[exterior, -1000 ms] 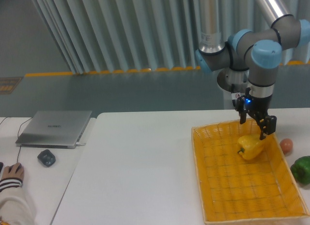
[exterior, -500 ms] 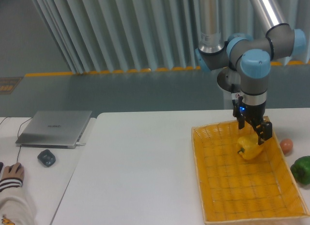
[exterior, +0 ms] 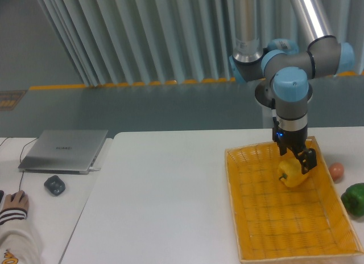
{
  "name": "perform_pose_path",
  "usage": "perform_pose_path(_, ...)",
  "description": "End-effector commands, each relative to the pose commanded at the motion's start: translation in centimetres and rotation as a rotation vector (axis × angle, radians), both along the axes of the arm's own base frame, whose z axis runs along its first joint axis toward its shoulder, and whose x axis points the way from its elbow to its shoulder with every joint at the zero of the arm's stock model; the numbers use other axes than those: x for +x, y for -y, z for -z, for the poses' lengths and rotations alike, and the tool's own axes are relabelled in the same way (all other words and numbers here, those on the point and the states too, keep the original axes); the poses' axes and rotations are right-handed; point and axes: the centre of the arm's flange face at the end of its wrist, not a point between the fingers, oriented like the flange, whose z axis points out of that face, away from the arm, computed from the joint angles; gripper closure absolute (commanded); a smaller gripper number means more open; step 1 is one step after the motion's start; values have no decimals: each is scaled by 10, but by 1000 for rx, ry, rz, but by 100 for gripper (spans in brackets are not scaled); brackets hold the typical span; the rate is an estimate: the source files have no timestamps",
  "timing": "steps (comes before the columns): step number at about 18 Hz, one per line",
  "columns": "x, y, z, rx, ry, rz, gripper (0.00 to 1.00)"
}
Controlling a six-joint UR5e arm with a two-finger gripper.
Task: Place the yellow pepper on the table
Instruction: 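Lower the gripper onto the yellow pepper and close on it, then lift the yellow pepper out of the basket and carry it away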
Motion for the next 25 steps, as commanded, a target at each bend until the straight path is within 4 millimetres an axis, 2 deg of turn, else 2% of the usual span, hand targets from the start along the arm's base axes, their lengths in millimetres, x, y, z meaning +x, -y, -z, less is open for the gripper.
perform_pose_path(7, 2, -5, 8, -25, -6, 0, 0)
perform_pose_path(13, -1, -13, 23, -83, -35, -3, 0)
perform_pose_path(15, -1, -15, 22, -80, -38, 0, 1)
perform_pose_path(16, -2, -15, 22, -81, -39, 2, 8)
perform_pose_path(19, -2, -17, 20, -77, -41, 6, 52)
perform_pose_path(20, -4, -18, 17, -72, -45, 6, 62)
perform_pose_path(25, -9, -24, -6, -44, -66, 6, 65)
